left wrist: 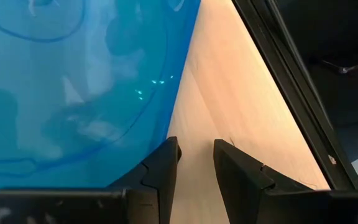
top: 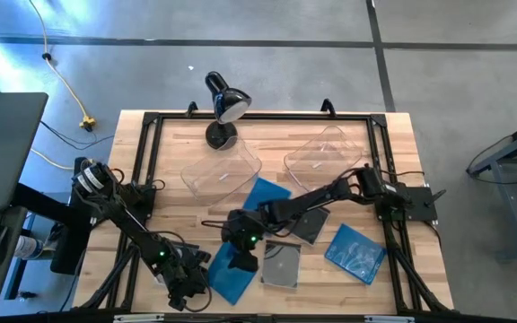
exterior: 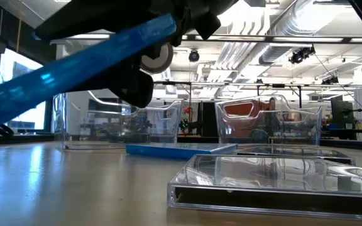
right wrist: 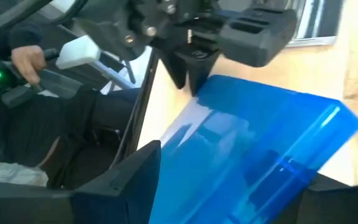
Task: Pick & place jewel cases by type
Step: Put the bottom left blue CD case into the right transparent bin
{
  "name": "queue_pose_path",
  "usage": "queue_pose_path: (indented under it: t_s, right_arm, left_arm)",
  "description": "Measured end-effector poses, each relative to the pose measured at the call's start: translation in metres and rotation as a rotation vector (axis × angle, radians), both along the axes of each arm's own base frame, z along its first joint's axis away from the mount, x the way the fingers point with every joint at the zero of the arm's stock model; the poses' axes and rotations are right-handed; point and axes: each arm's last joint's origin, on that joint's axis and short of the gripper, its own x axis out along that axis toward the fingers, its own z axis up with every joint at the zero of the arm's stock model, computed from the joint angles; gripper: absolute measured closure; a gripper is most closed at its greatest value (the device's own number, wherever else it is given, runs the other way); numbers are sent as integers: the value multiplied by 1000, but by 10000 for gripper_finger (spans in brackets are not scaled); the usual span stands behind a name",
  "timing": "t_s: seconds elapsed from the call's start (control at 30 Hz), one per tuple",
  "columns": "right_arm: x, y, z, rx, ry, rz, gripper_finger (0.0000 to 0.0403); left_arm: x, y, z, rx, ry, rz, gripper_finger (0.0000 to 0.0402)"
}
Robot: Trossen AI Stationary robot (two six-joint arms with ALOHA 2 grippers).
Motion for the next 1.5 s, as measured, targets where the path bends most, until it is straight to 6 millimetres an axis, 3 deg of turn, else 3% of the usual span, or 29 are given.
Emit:
queue_pose_path:
  t_s: [0.17,0.47,0.63,0.9,1.5]
  right_arm:
    - [0,-1,0,0,5,-4,210]
    - [-1,-3,-2,1,42,-22,318]
    - [0,-7,-2,18,55,-39,350]
    - [1,-11,0,68,69,-47,339]
    - [1,-14,0,134,113,-28,301]
  left_arm:
    - [0,0,0,-4,4,-5,293]
    - [0,-1,0,-8,6,-8,293]
    - [-2,0,7,-31,7,-18,293]
    - [-5,5,40,-105,-63,-13,293]
    - [-8,8,38,-58,-31,-13,293]
